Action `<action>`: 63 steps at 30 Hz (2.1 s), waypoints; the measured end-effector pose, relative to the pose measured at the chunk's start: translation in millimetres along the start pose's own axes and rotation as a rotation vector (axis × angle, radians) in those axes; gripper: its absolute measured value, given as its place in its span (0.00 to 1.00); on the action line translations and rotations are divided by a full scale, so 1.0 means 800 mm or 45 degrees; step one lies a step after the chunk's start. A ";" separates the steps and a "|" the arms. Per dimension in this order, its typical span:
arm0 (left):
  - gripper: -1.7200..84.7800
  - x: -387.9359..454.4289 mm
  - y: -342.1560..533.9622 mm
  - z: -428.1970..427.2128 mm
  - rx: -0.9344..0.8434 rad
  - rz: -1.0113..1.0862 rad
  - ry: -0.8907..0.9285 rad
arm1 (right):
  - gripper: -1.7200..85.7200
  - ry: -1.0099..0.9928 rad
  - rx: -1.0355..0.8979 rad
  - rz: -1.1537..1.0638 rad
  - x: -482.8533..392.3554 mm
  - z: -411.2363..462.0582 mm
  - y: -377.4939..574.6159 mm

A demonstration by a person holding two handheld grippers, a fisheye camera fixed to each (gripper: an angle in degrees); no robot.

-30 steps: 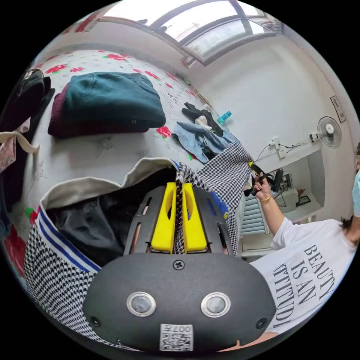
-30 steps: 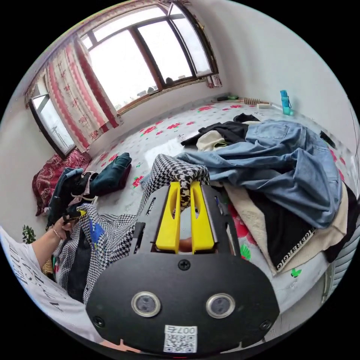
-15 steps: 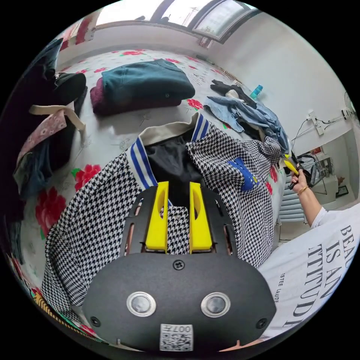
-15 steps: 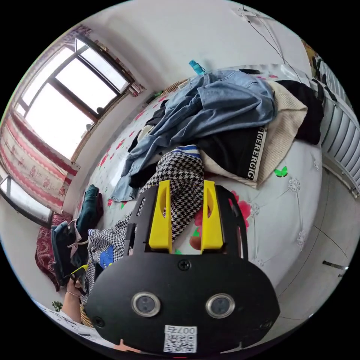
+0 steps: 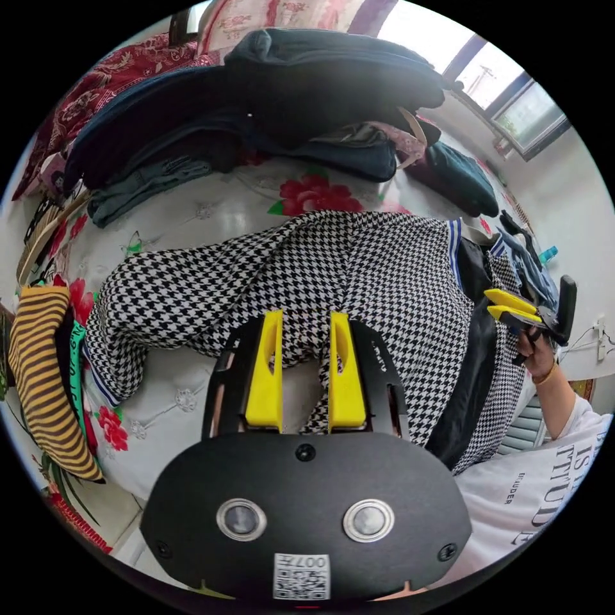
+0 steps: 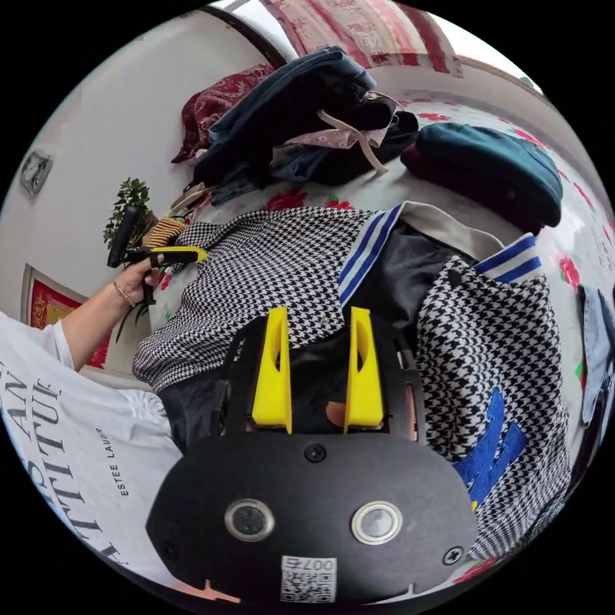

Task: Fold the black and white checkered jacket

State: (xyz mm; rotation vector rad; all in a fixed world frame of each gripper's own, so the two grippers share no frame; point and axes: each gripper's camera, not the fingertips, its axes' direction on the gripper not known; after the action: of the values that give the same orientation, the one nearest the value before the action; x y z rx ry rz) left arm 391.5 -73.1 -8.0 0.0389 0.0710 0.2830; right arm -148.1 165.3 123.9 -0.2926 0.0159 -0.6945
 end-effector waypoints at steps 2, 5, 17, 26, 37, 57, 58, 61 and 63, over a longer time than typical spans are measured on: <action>0.15 -0.011 -0.018 0.020 -0.040 0.025 -0.126 | 0.12 0.044 -0.147 0.018 -0.004 0.026 -0.011; 0.12 -0.002 -0.034 0.048 -0.055 0.136 -0.276 | 0.08 0.186 -0.105 0.034 -0.024 0.010 -0.013; 0.05 -0.021 -0.140 0.065 -0.061 0.136 -0.308 | 0.02 0.275 0.180 -0.108 -0.079 -0.117 -0.112; 0.14 0.027 0.066 -0.080 0.239 0.180 -0.175 | 0.02 0.192 0.113 0.038 -0.050 -0.110 -0.123; 0.14 0.202 0.278 0.000 -0.220 0.508 -0.241 | 0.02 0.140 0.095 0.103 -0.030 -0.117 -0.110; 0.07 0.174 0.180 -0.126 -0.124 0.551 0.414 | 0.03 0.296 0.329 0.163 0.098 -0.253 -0.075; 0.07 0.194 0.180 -0.075 -0.227 0.619 0.373 | 0.03 0.241 0.303 0.201 0.110 -0.241 -0.069; 0.07 0.211 0.198 0.017 -0.454 0.686 0.359 | 0.05 0.059 0.161 0.292 0.132 -0.173 -0.034; 0.06 0.190 0.199 0.007 -0.397 0.634 0.421 | 0.08 -0.022 0.111 0.302 0.134 -0.137 -0.010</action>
State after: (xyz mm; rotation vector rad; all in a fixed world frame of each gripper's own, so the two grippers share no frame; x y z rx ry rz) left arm 493.5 122.4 -4.4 -0.3052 0.3474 0.7940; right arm -82.4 63.0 30.1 -0.2090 0.0036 -0.4559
